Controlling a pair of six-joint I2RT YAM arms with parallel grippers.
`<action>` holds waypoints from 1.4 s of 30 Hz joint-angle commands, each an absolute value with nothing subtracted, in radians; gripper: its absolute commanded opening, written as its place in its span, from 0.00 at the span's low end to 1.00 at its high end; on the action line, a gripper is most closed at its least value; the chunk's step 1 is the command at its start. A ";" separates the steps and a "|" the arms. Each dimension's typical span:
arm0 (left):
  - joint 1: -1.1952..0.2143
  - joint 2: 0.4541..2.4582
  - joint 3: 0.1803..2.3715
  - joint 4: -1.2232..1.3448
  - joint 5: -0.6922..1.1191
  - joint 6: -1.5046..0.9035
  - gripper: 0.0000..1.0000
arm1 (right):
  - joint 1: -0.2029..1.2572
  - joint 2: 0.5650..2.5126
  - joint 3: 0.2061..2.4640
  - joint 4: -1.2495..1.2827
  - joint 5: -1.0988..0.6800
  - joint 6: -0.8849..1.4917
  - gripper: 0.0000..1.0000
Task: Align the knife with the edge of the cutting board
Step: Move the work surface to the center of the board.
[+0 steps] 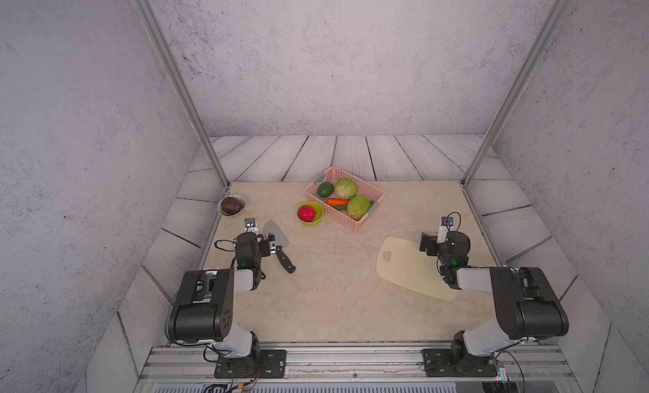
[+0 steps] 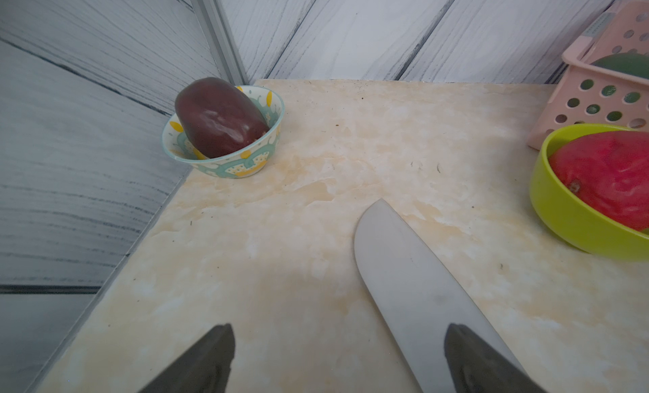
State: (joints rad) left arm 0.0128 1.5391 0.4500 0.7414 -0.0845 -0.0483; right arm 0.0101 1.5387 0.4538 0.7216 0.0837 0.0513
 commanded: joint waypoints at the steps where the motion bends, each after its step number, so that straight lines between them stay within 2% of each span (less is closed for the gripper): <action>1: 0.008 1.524 0.466 0.744 -0.089 -0.038 0.98 | 0.010 1.531 0.462 0.712 0.080 0.047 0.99; 12: 0.008 1.521 0.463 0.746 -0.090 -0.038 0.98 | 0.011 1.529 0.460 0.719 0.080 0.044 0.99; 14: -0.001 1.514 0.471 0.734 -0.133 -0.047 0.98 | 0.011 1.518 0.464 0.704 0.096 0.052 0.99; 19: -0.014 1.397 0.626 0.344 -0.405 -0.164 0.98 | 0.012 1.422 0.465 0.622 0.161 0.086 0.99; 22: -0.015 1.357 0.719 0.134 -0.513 -0.330 0.98 | 0.010 1.355 0.524 0.417 0.212 0.164 0.99; 25: -0.016 1.330 0.785 0.020 -0.480 -0.436 0.98 | 0.010 1.315 0.611 0.215 0.205 0.217 0.99; 30: -0.018 1.356 0.994 -0.323 -0.471 -0.599 0.98 | 0.011 1.277 0.733 -0.071 0.178 0.309 0.99; 34: -0.018 1.418 1.133 -0.483 -0.348 -0.613 0.98 | 0.011 1.247 0.798 -0.257 0.142 0.377 0.99; 42: -0.016 1.433 1.251 -0.594 -0.062 -0.587 0.98 | 0.009 1.156 0.870 -0.527 0.010 0.466 0.99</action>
State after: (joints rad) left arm -0.0135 1.4498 1.2285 -0.4984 -0.1989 -0.5854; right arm 0.0097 1.1957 0.8360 -0.3565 0.0784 0.4122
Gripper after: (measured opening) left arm 0.984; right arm 0.993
